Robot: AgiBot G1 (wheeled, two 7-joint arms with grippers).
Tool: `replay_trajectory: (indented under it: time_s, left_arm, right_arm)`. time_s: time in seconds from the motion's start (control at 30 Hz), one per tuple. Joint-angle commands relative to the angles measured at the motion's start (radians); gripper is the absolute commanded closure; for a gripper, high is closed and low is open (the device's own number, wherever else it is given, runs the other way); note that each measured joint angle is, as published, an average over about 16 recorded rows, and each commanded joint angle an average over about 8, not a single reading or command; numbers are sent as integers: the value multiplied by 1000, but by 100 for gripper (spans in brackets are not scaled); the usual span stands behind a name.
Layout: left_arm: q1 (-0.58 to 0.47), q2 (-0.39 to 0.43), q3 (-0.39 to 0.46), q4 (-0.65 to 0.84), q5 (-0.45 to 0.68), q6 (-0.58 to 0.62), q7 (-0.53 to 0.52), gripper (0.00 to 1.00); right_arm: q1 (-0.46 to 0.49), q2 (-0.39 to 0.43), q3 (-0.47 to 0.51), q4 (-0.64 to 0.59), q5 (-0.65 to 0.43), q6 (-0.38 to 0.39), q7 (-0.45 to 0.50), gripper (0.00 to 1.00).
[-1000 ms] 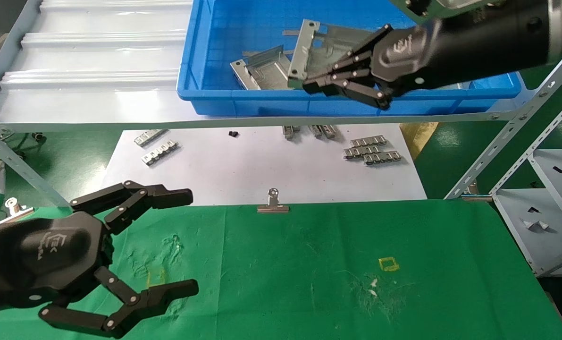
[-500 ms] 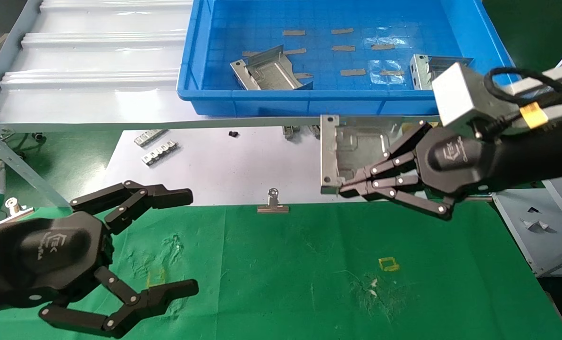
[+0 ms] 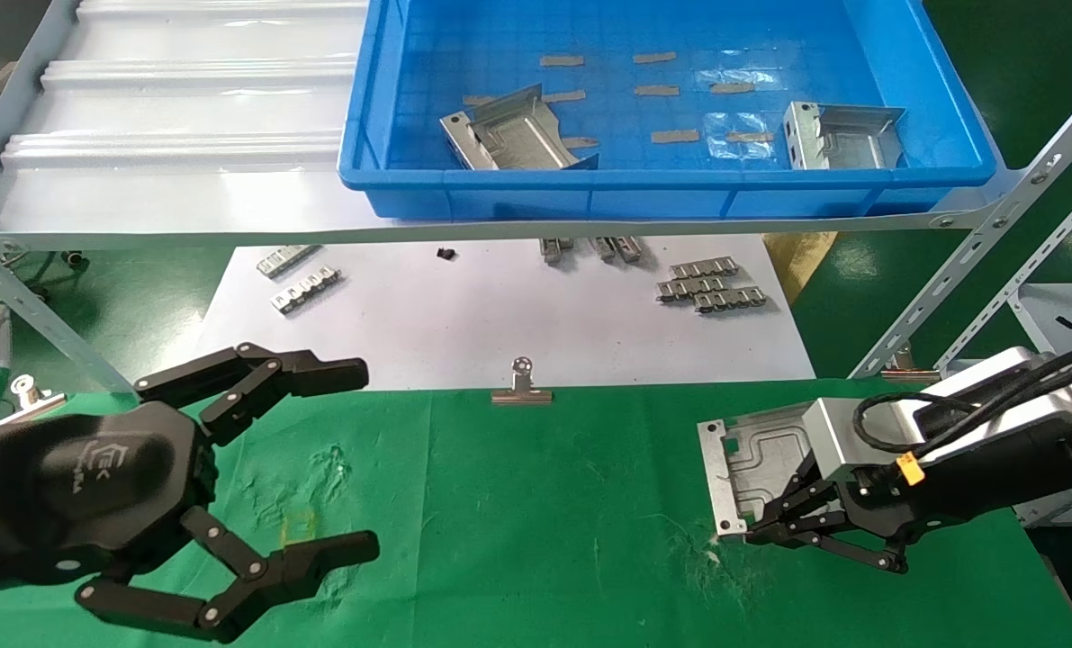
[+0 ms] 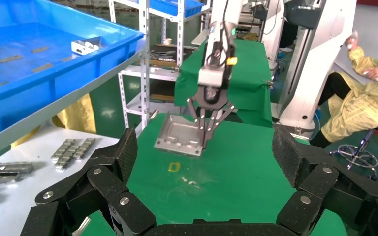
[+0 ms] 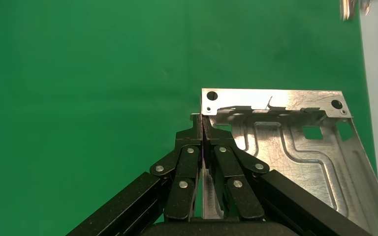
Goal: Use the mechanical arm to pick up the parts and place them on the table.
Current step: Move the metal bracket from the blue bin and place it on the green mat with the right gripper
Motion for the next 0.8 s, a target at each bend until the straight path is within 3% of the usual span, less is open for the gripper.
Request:
replay_trajectory:
  time_s: [0.03, 0.33, 0.67, 0.73, 0.8]
  left_arm:
    - [0, 0, 0, 0, 0, 0, 0, 0]
    - [0, 0, 0, 0, 0, 0, 0, 0]
    - [0, 0, 0, 0, 0, 0, 0, 0]
    - [0, 0, 0, 0, 0, 0, 0, 0]
    - [0, 0, 0, 0, 0, 0, 0, 0]
  right_arm:
    - [-18, -29, -27, -58, -26, 9, -46, 100]
    - [-75, -158, -52, -283, -72, 43, -272, 100]
    - [-114, -236, -56, -447, -77, 48, -381, 100]
    - [-120, -245, -53, -469, -73, 46, -392, 92]
    - [-124, -252, -52, -488, -71, 42, -403, 70]
